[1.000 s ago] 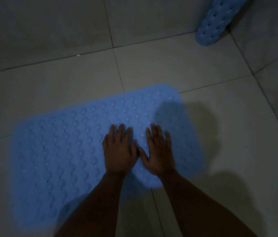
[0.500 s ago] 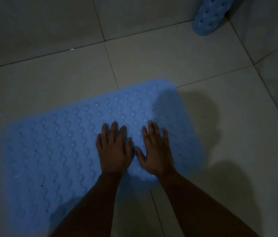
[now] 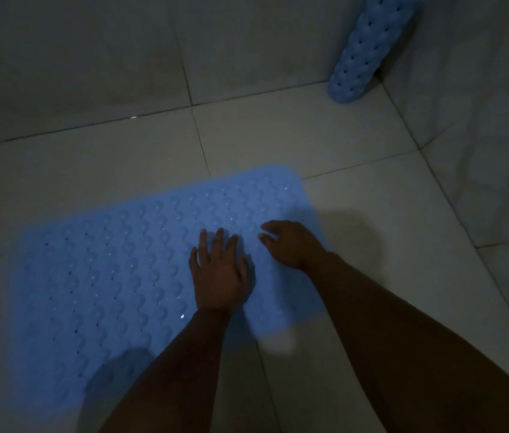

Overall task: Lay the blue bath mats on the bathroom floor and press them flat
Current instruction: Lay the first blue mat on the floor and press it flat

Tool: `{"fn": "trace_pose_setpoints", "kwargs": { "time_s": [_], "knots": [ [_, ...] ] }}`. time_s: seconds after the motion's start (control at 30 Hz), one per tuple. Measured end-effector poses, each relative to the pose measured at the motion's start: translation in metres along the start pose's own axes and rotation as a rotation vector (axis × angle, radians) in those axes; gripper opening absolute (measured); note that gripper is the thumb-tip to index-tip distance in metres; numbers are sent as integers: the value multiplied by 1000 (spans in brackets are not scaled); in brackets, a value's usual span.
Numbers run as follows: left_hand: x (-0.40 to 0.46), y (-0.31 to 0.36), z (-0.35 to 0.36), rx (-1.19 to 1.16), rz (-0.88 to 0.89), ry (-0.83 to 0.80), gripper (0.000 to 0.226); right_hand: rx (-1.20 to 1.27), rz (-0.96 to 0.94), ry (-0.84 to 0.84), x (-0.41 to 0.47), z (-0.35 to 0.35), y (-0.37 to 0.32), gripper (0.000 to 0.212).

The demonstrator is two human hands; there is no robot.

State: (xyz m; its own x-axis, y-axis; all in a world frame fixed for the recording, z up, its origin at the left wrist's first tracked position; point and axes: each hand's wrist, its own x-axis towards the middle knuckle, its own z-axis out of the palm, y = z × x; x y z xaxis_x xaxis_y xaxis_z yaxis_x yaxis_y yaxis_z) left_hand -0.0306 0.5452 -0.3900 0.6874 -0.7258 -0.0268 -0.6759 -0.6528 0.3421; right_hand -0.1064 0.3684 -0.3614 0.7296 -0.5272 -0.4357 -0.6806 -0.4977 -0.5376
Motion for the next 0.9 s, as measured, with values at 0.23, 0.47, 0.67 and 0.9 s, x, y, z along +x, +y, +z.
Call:
{"fn": "trace_pose_setpoints", "kwargs": {
  "time_s": [0.23,0.47,0.67,0.9],
  "knots": [
    [26,86,68,-17,262,-150,66,177,84,433,2,-42,51,24],
    [19,93,103,164,294,-199,94,151,21,532,-9,-29,90,23],
    [19,95,98,140,281,-226,91,125,8,588,-9,-20,104,27],
    [21,95,97,91,289,-217,82,16,-1,559,-19,-27,116,25]
  ]
}}
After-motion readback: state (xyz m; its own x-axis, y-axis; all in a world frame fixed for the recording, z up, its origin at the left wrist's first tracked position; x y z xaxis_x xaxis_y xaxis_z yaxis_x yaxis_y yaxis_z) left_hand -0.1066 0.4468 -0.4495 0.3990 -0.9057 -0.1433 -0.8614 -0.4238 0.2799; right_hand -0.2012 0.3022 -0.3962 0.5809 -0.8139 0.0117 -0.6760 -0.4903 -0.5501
